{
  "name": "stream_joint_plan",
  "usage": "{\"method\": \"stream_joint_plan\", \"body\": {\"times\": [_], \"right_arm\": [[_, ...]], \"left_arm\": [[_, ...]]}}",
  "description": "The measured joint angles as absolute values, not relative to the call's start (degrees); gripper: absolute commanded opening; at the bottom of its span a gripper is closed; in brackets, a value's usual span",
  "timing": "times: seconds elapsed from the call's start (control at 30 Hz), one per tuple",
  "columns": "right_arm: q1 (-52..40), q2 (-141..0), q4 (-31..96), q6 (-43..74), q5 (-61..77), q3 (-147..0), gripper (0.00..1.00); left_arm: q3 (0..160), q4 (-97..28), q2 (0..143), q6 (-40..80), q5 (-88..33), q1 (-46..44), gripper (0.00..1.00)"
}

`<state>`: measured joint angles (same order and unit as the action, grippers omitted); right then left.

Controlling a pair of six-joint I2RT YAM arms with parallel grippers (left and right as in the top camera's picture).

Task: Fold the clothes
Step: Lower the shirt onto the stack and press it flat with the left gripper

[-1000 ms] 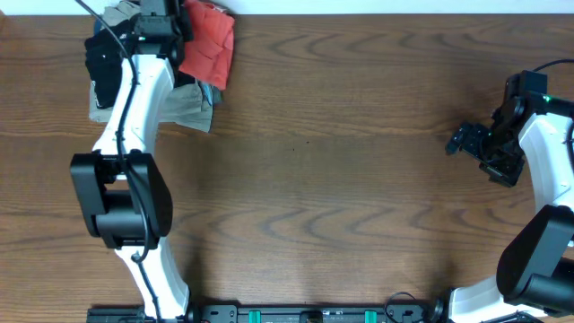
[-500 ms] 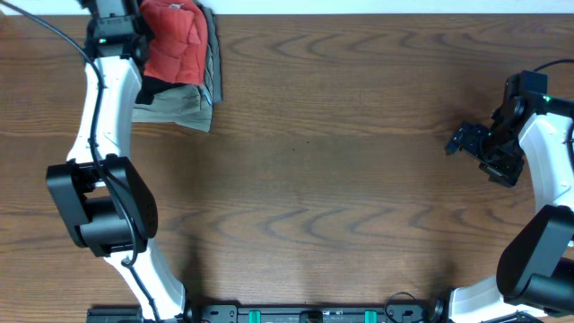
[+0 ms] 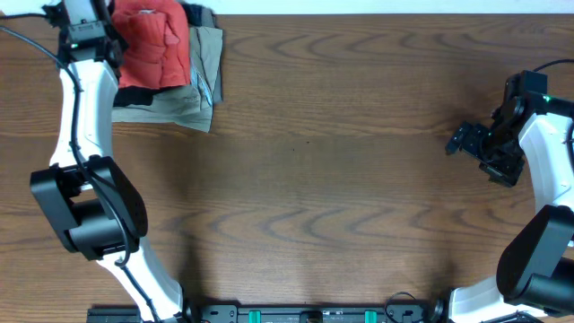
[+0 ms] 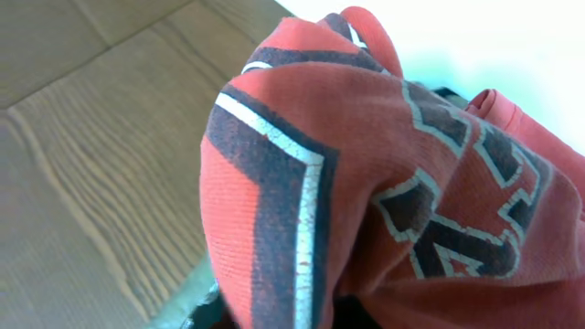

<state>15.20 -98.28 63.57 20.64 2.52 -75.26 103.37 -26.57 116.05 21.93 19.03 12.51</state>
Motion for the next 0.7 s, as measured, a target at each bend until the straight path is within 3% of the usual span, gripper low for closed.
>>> {"method": "stream_joint_plan", "body": {"times": [0.03,0.13,0.17,0.2,0.43,0.47,0.5,0.57,0.7], "right_arm": [[15.2,-98.3,63.6,20.6,2.5,-75.3,0.99],[15.2,-98.3,63.6,20.6,2.5,-75.3,0.99],[15.2,-98.3,63.6,20.7,2.5,-75.3,0.99],[15.2,-98.3,63.6,20.6,2.5,-75.3,0.99],[15.2,-98.3,63.6,20.6,2.5,-75.3,0.99],[15.2,-98.3,63.6,20.6,2.5,-75.3,0.99],[15.2,-98.3,63.6,20.6,2.5,-75.3,0.99],[15.2,-98.3,63.6,20.6,2.5,-75.3,0.99],[15.2,-98.3,63.6,20.6,2.5,-75.3,0.99]], "left_arm": [[103.4,-26.8,116.0,22.3,19.6,12.9,0.41],[103.4,-27.4,116.0,22.9,20.4,13.8,0.83],[103.4,-27.7,116.0,23.0,20.6,14.0,0.91],[103.4,-28.1,116.0,23.0,20.8,14.2,0.92],[103.4,-27.1,115.1,22.2,21.3,13.2,0.91],[103.4,-26.5,114.5,22.2,21.2,13.0,0.84],[103.4,-25.6,113.6,22.3,21.1,12.3,0.71],[103.4,-23.0,112.1,22.2,20.4,11.3,0.57],[103.7,-18.4,109.9,21.8,16.5,9.3,0.55]]}}
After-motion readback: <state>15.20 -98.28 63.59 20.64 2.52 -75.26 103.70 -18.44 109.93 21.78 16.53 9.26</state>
